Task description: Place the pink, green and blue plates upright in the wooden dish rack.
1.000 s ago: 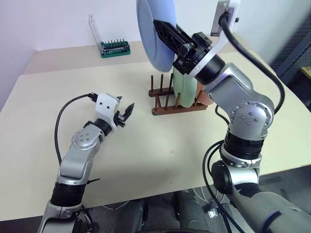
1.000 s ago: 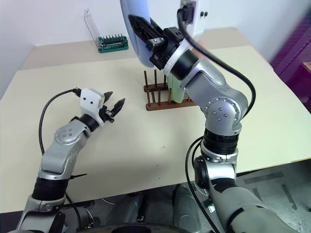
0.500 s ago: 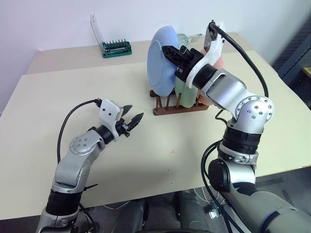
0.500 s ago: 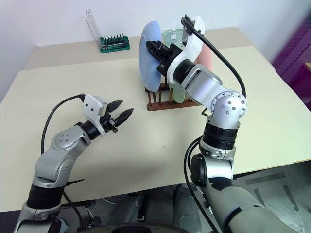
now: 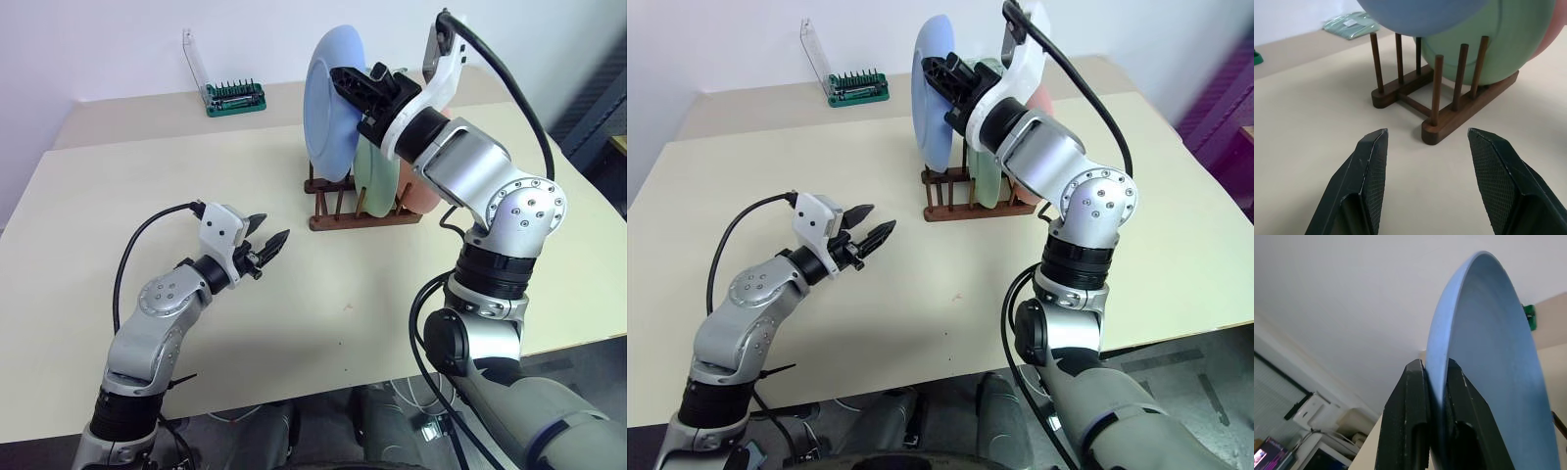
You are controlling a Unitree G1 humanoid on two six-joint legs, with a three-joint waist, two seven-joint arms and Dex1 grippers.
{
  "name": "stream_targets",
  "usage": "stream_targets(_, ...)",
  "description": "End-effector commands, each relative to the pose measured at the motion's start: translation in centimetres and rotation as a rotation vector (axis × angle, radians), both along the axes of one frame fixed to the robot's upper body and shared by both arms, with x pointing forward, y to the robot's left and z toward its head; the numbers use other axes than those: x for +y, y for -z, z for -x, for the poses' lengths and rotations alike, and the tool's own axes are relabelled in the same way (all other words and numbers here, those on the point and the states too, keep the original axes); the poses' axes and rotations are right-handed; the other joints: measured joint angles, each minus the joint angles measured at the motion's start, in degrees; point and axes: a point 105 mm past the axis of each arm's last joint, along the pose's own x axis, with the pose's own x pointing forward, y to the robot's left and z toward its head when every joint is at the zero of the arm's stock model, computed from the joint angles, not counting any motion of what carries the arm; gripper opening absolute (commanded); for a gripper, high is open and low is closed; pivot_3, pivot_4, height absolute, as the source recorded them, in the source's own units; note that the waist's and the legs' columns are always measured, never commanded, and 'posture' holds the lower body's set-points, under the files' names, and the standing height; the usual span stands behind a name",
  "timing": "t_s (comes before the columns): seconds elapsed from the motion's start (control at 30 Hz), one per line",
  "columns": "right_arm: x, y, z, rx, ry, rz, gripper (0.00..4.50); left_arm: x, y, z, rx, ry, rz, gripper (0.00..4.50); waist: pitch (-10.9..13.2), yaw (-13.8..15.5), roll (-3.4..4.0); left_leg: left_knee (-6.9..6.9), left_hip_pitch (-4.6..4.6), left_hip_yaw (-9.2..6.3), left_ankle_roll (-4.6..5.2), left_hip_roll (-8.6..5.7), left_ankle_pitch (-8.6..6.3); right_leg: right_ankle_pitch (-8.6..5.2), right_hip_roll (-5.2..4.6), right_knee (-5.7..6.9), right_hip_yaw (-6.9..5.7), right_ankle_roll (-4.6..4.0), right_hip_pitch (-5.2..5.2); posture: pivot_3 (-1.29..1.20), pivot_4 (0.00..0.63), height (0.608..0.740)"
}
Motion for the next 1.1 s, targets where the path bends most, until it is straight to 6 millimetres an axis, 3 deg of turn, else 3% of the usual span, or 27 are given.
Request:
stream_targets(0.03,-0.2,-1.9,1.1,-0.063,-0.002,-0.061,0.0,-0.2,-0.9,0.4,-0.031,0.014,0.005,2.63,0.0,-0.06,0.0,0.0,0.0,0.0,0.0,0.0,0.0,0.0,0.0,0.0,0.0,0.0,0.0,0.0,0.15,0.735)
stream_targets(0.57,0.2,2.5,-1.7,0.132,0.077,0.021,0.0,-0.3,-1.0,0.5,-0.034,0.011,0.013,2.63,0.01,-0.08,0.01,-0.01,0.0,0.01,0.0,0.0,0.0,0.0,0.0,0.0,0.0,0.0,0.0,0.0,0.15,0.735)
stream_targets(0.7,0.4,2.8,-1.9,0.108,0.083,0.068,1.48,-0.4,-1.0,0.5,-0.033,0.016,0.013,2.7,0.01,-0.09,0.02,-0.01,0.0,0.01,0.0,0.0,0.0,0.0,0.0,0.0,0.0,0.0,0.0,0.0,0.15,0.735)
stream_targets(0.9,0.1,-0.6,-0.3,-0.206,0.112,0.259,4.46,-0.5,-1.0,0.7,-0.029,0.023,0.009,2.7,0.02,0.08,0.03,0.0,-0.01,0.02,0.02,-0.01,-0.01,0.0,0.0,-0.01,-0.01,0.0,0.01,0.0,0.15,0.735)
stream_targets(1.0,-1.0,-1.9,0.6,-0.404,0.158,0.445,4.46,-0.7,-0.9,0.8,-0.026,0.033,0.006,2.7,0.02,0.26,0.04,0.03,-0.04,0.02,0.04,-0.03,-0.02,0.0,-0.02,-0.03,-0.02,0.01,0.0,0.0,0.15,0.735)
stream_targets(1.1,-3.3,-2.4,3.7,-0.685,0.13,0.656,4.46,-0.8,-0.8,0.7,-0.021,0.046,-0.007,2.7,0.02,0.33,0.02,0.01,-0.02,0.05,0.06,-0.02,-0.03,0.0,-0.02,-0.08,-0.03,0.02,0.02,0.0,0.15,0.735)
